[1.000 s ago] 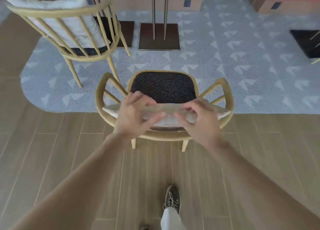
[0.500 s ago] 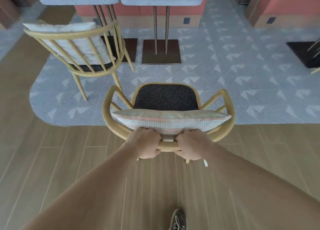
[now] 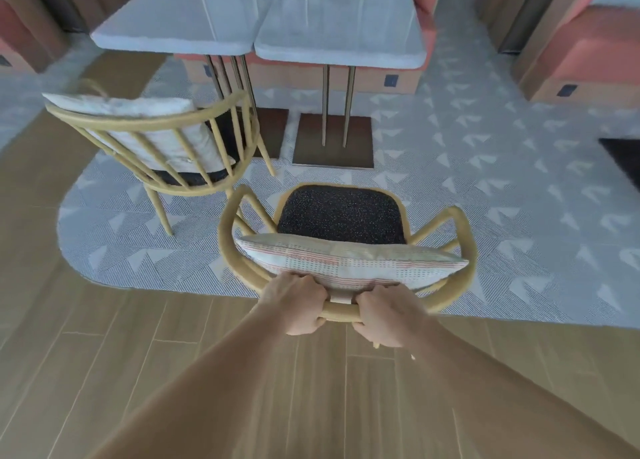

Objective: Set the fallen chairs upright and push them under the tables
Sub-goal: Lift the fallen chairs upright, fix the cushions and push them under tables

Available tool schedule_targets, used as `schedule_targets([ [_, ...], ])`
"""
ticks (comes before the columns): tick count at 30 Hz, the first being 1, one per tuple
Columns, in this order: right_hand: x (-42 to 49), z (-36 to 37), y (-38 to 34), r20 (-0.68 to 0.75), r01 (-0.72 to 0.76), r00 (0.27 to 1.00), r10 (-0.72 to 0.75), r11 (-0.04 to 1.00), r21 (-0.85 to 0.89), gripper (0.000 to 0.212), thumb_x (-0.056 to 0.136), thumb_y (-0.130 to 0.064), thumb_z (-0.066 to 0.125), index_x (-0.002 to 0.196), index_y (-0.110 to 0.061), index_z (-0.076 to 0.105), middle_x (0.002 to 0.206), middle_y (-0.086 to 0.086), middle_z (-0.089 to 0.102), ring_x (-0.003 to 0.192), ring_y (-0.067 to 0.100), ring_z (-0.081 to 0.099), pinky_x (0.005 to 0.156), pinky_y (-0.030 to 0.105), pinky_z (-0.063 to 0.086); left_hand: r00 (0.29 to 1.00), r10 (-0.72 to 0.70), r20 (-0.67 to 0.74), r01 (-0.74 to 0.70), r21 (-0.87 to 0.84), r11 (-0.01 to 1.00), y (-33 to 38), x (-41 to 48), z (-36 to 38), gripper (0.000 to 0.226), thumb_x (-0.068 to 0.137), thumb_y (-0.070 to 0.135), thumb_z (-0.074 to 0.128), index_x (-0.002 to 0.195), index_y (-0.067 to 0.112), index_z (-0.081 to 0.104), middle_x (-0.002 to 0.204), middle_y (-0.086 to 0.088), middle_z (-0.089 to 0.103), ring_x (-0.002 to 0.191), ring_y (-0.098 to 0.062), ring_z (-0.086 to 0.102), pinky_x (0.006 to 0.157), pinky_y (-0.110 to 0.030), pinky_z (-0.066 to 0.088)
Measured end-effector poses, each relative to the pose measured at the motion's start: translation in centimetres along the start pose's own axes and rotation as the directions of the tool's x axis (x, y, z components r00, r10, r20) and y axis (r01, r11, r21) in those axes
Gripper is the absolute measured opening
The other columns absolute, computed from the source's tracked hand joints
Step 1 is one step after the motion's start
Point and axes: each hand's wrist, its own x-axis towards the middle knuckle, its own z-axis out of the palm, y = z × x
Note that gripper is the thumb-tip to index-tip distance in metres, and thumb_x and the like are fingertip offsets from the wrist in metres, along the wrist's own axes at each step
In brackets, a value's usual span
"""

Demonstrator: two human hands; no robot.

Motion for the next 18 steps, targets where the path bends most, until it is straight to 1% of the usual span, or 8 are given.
schedule_targets([
  [3, 4.0, -1.6, 2.9, 0.008, 0.0, 1.0, 0.0, 1.0, -0.022, 0.033, 0.097, -0.044, 0.052, 0.108, -0.021, 0.074, 0.094, 0.005, 0.075, 0.077, 0.029, 0.074, 0.072, 0.038, 0.058, 0.999, 0.026, -0.035, -0.026, 0.011, 1.0, -2.1, 4.5, -1.9, 0.028, 0.096, 0.045, 0.058, 0.108, 0.026, 0.075, 0.1, 0.0, 0.074, 0.095, -0.027, 0.071, 0.09, -0.04, 0.055],
  [6, 7.7, -3.5, 6.7, 0.03, -0.005, 1.0, 0.006, 0.999, -0.04, 0.032, 0.096, -0.043, 0.055, 0.108, -0.02, 0.075, 0.097, 0.005, 0.077, 0.089, 0.028, 0.075, 0.078, 0.039, 0.06, 1.0, -0.007, -0.009, 0.007, -0.063, 0.998, -3.3, 9.3, -3.6, 0.027, 0.094, 0.042, 0.061, 0.107, 0.024, 0.075, 0.103, -0.001, 0.073, 0.1, -0.03, 0.069, 0.096, -0.045, 0.057],
  [9, 12.1, -5.6, 10.2, 0.069, 0.005, 0.998, -0.001, 0.998, -0.06, 0.035, 0.095, -0.047, 0.058, 0.114, -0.023, 0.075, 0.105, 0.005, 0.078, 0.098, 0.028, 0.075, 0.09, 0.04, 0.057, 1.0, -0.026, -0.016, 0.024, -0.101, 0.995, -5.2, 14.1, -5.3, 0.028, 0.093, 0.041, 0.061, 0.11, 0.023, 0.075, 0.105, -0.003, 0.073, 0.099, -0.033, 0.07, 0.091, -0.044, 0.059],
  [11, 14.9, -7.0, 12.0, 0.086, 0.0, 0.996, 0.004, 0.999, -0.046, 0.036, 0.096, -0.049, 0.056, 0.115, -0.024, 0.074, 0.105, 0.005, 0.078, 0.098, 0.029, 0.075, 0.093, 0.041, 0.056, 1.0, -0.022, -0.018, 0.02, -0.085, 0.996, -6.7, 16.7, -6.7, 0.032, 0.094, 0.042, 0.061, 0.114, 0.022, 0.075, 0.109, -0.005, 0.074, 0.101, -0.034, 0.071, 0.09, -0.043, 0.058],
  [15, 20.2, -9.1, 14.4, 0.058, 0.018, 0.998, -0.015, 0.999, -0.051, 0.035, 0.099, -0.046, 0.053, 0.111, -0.021, 0.074, 0.098, 0.005, 0.078, 0.087, 0.029, 0.076, 0.086, 0.041, 0.059, 0.999, -0.04, 0.005, 0.04, -0.057, 0.998, -10.2, 21.2, -9.3, 0.029, 0.095, 0.043, 0.064, 0.114, 0.024, 0.074, 0.106, -0.002, 0.074, 0.098, -0.03, 0.071, 0.086, -0.042, 0.06],
  [18, 23.9, -9.9, 16.7, 0.028, 0.027, 0.999, -0.025, 0.999, -0.047, 0.036, 0.099, -0.048, 0.056, 0.113, -0.02, 0.074, 0.099, 0.005, 0.078, 0.087, 0.03, 0.076, 0.083, 0.041, 0.06, 0.999, -0.045, 0.025, 0.047, -0.059, 0.997, -12.4, 24.9, -11.3, 0.026, 0.095, 0.041, 0.065, 0.113, 0.024, 0.075, 0.104, -0.001, 0.074, 0.097, -0.028, 0.071, 0.084, -0.041, 0.061],
])
